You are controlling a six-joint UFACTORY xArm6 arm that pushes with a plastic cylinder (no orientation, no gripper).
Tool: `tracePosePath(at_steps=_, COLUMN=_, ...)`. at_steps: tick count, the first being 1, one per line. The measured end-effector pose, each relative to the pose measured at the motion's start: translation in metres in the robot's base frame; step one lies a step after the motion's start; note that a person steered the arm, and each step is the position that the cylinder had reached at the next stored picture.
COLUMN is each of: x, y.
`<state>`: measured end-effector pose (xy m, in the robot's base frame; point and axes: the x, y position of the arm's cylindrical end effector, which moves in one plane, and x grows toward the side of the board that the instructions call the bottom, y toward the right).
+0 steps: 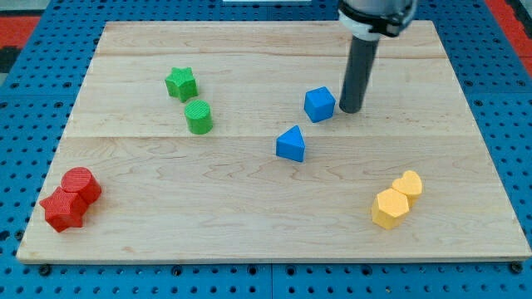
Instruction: Slide the blue cube closer to the green star
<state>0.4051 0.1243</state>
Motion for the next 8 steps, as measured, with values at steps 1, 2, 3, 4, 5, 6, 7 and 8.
tracePosePath(at_steps=1, x=0.003, y=-0.025)
tracePosePath(at_steps=2, x=-0.041, y=-0.072)
tracePosePath(at_steps=3, x=-0.084, y=-0.115)
tracePosePath(at_steps=4, x=-0.104, y=-0.164)
tracePosePath(at_steps=5, x=-0.1, y=-0.195)
tracePosePath(at_steps=6, x=-0.092, y=-0.202)
tracePosePath(at_steps=7, x=-0.095, y=-0.228)
tracePosePath(at_steps=8, x=-0.101, y=-0.261)
